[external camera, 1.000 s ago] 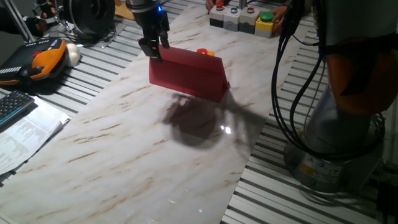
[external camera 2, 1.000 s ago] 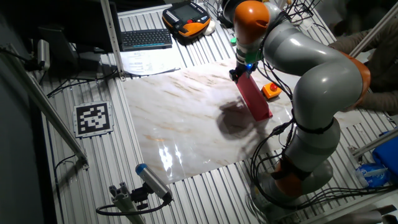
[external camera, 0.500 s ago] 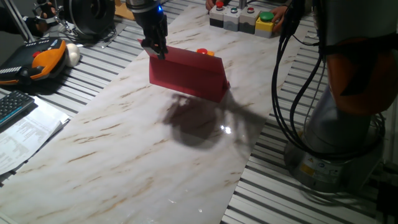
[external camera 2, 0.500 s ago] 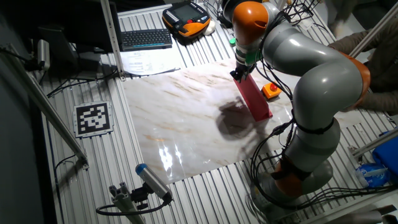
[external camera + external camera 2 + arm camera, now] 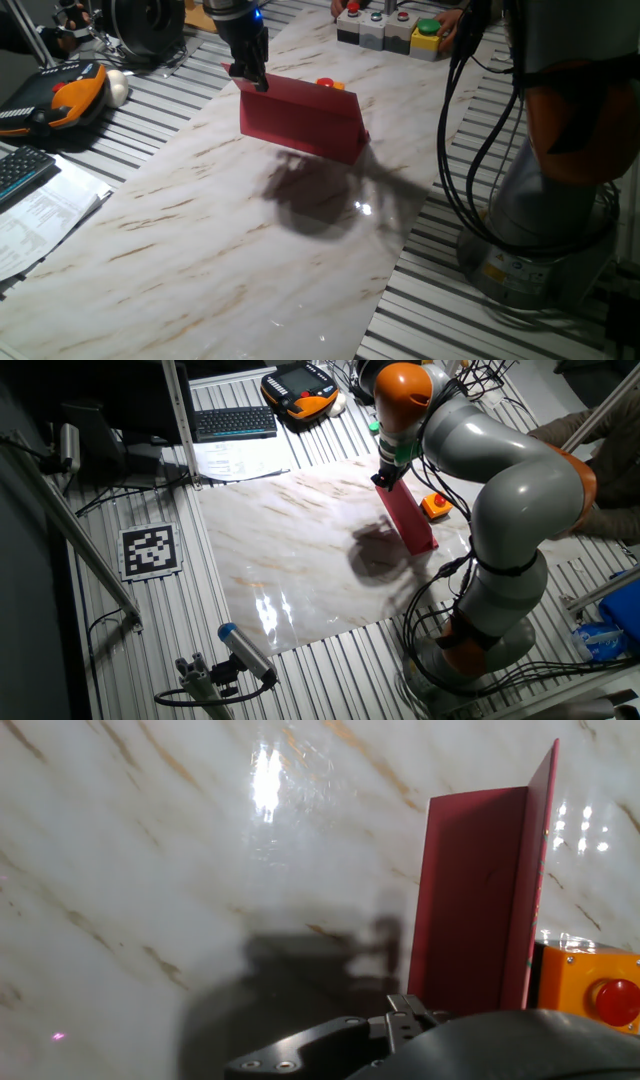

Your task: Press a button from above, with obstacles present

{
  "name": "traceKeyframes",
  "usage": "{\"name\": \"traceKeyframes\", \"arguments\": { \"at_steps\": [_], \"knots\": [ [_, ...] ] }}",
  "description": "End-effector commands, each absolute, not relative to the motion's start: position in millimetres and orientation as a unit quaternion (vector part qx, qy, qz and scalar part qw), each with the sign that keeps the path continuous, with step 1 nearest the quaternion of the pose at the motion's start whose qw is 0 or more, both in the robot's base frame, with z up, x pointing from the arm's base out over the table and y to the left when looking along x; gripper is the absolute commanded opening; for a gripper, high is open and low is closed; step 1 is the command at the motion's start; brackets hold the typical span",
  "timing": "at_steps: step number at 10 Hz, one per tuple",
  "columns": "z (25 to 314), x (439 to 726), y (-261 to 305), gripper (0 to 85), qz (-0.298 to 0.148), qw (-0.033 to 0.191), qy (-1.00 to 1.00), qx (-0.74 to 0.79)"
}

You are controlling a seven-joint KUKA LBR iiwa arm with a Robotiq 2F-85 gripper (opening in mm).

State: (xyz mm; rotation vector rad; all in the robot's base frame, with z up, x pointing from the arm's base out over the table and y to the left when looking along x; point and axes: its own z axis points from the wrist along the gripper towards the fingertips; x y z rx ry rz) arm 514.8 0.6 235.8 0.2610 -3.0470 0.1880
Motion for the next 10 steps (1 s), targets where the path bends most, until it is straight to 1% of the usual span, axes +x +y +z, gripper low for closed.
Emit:
{"name": "traceKeyframes", "arguments": {
  "at_steps": [1, 10],
  "knots": [
    [235.8, 514.8, 0.6, 0.0, 0.061, 0.039, -0.994, 0.085],
    [235.8, 514.8, 0.6, 0.0, 0.06, 0.042, -0.993, 0.096]
  ]
}}
